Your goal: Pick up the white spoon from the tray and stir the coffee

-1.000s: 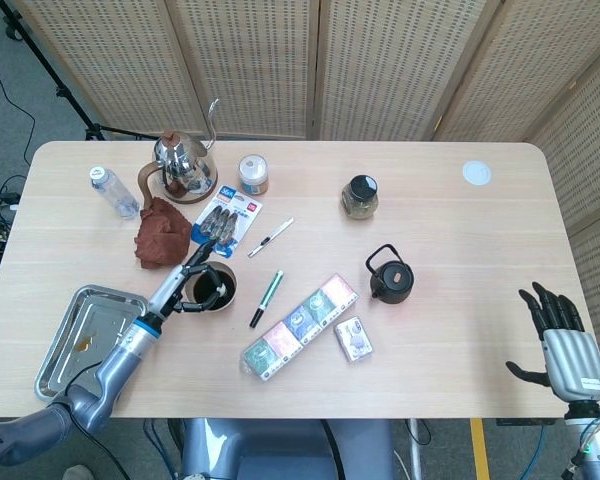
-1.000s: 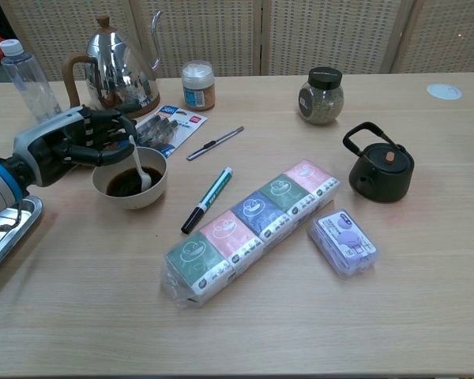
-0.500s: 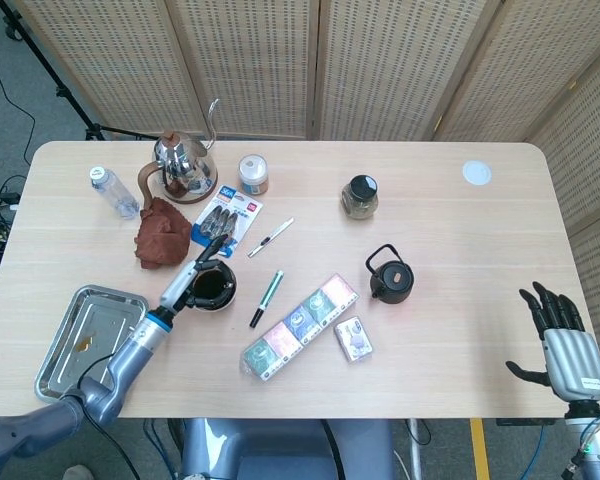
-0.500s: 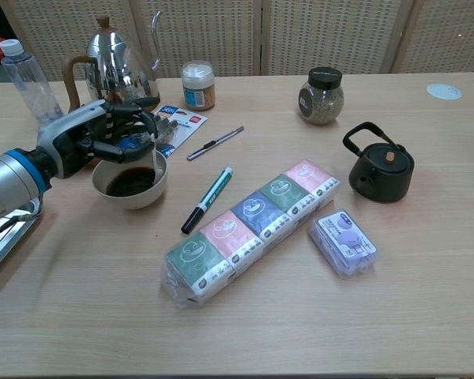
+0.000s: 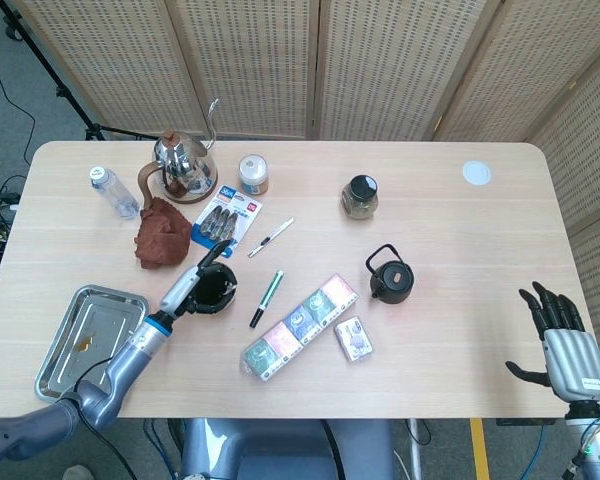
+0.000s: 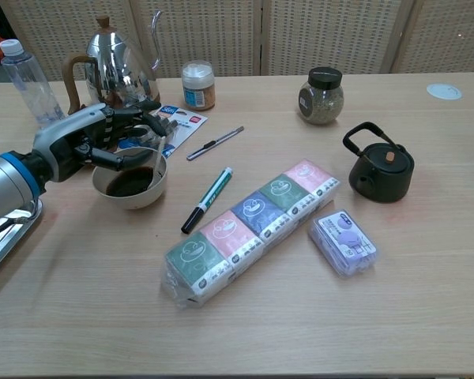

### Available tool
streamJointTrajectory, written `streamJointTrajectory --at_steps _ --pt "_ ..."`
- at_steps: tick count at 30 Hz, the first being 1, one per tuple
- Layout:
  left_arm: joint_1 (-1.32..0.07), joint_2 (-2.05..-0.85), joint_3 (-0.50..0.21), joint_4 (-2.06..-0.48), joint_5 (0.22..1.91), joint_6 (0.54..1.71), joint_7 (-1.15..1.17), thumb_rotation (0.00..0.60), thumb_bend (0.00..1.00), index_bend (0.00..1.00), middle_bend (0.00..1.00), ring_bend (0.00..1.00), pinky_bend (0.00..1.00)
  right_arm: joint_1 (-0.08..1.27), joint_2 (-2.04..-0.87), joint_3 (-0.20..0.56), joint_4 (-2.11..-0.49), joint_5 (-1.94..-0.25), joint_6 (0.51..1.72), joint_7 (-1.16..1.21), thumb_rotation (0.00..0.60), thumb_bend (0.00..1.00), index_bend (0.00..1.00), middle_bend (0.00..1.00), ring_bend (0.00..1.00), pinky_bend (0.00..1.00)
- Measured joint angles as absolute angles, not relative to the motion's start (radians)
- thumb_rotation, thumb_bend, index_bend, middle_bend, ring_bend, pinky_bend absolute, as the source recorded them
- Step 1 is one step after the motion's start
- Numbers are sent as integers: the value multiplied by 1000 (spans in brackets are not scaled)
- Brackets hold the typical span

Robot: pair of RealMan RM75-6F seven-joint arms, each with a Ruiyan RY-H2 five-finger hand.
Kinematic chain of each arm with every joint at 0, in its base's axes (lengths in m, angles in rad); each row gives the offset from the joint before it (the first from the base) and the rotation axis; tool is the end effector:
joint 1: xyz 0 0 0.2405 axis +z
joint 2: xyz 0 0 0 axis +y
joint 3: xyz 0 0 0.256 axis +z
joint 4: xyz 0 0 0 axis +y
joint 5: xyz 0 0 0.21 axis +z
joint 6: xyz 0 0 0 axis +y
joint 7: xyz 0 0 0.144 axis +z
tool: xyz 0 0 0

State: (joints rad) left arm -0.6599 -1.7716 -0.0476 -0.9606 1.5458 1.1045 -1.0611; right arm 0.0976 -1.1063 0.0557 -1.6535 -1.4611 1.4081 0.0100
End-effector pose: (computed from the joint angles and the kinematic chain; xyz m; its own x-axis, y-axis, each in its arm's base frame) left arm -0.2027 0.3333 -0.0551 -0.4049 0.5120 0.7576 0.8257 -0.1513 0.5435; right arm -0.3100 -0.1851 0.1518 0.3539 -0.0709 0.9326 -0.9345 0.0148 0.3557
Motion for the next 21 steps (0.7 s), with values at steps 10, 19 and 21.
streamJointTrajectory --at_steps 10,19,21 --pt "-632 -1710 -44 -1038 1556 1171 -908 600 160 109 0 0 0 93 -1098 53 -1664 -1477 1421 21 600 0 0 0 0 0" --pt "-542 -1589 -28 -1154 1554 1282 -590 600 51 109 0 0 0 88 -1089 47 -1675 -1500 1437 32 600 0 0 0 0 0" --pt "-513 -1550 -22 -1199 1550 1310 -520 600 41 109 0 0 0 87 -1088 47 -1678 -1505 1441 36 600 0 0 0 0 0"
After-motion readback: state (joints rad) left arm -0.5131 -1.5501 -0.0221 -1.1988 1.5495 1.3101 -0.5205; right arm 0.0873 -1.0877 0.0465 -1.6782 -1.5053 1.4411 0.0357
